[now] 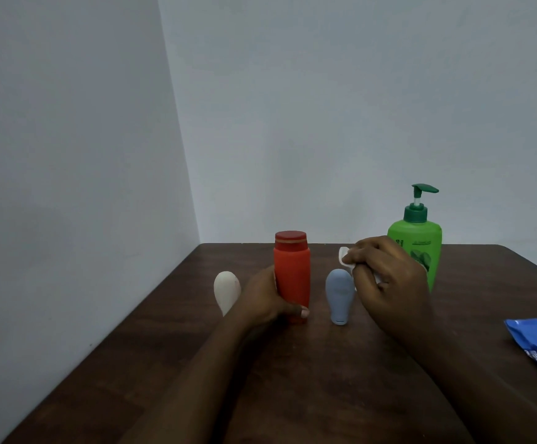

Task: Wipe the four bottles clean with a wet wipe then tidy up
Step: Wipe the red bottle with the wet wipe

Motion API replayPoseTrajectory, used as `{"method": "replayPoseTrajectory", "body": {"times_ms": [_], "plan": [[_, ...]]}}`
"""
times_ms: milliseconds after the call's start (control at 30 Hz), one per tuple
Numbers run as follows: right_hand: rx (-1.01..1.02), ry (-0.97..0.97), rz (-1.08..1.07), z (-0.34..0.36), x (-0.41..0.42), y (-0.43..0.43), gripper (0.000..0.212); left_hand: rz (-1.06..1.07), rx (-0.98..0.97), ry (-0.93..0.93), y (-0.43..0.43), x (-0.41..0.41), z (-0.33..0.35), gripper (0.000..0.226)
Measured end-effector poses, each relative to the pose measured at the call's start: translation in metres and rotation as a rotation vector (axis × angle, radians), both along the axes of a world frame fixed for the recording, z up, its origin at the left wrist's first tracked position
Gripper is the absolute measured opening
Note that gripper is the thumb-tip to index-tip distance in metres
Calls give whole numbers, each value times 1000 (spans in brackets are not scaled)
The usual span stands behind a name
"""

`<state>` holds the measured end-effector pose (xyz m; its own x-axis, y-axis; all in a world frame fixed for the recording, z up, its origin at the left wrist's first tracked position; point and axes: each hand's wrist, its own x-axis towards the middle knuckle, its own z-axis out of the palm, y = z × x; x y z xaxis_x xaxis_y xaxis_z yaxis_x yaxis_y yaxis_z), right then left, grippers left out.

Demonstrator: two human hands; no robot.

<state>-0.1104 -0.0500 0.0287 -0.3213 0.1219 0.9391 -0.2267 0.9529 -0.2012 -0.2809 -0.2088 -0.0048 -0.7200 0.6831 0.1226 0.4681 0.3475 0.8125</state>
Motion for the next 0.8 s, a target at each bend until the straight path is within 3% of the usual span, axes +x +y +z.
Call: {"method": "replayPoseTrajectory", "body": {"times_ms": [400,600,800], "plan": [[15,1,2,-1,-1,-2,20,-20,31,-63,2,-2,-1,94],[3,11,20,-1,-1,1,21,-43,209,-225,2,-4,7,86],[13,7,20,-1,0,0,21,-61,141,-100,1,-3,8,78]]}}
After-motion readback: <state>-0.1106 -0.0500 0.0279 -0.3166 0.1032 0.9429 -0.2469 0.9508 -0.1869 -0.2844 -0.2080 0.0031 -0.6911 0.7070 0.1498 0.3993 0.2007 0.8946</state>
